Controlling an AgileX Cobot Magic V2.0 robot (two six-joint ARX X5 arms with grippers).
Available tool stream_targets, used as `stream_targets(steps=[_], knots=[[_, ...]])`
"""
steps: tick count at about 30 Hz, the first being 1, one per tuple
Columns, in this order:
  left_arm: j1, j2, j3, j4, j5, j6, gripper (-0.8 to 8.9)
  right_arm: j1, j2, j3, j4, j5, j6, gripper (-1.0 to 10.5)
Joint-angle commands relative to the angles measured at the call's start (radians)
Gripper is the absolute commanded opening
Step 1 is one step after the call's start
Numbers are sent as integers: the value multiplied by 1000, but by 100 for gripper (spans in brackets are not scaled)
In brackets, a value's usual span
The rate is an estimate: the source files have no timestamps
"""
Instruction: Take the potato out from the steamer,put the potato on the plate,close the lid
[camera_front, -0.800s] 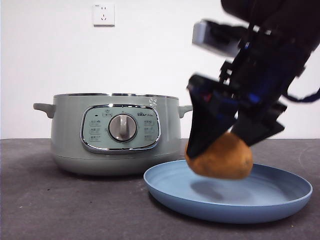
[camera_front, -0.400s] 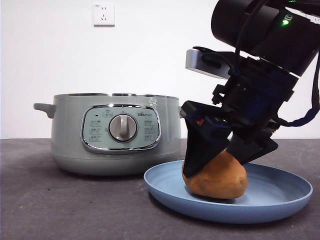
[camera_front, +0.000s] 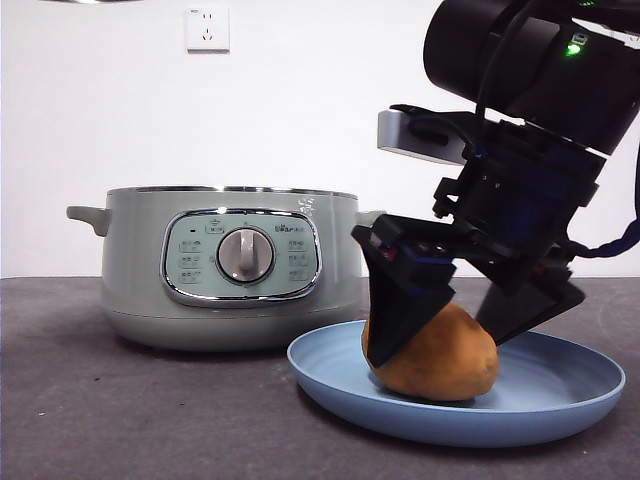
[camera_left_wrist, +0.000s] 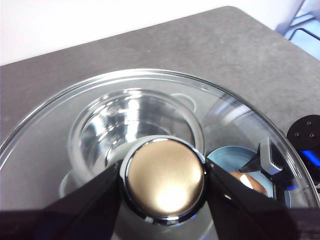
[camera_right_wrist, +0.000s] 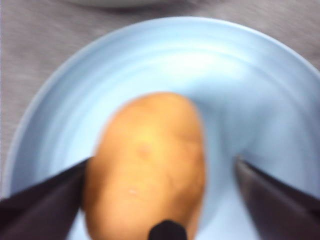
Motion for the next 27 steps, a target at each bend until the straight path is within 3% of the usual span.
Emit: stream_targets(steps=[1, 12, 19, 27], knots=[[-25, 34, 3, 87, 14, 9, -9, -1, -32, -5, -2, 13, 15, 640], [-122, 252, 3, 287, 8, 28, -9, 0, -363, 6, -105, 61, 17, 638], [-174, 396, 3, 374, -73, 56, -9, 0, -623, 54, -213, 142, 20, 636], [-195, 514, 3, 466, -109, 58, -9, 0, -793, 132, -303, 148, 21, 634]])
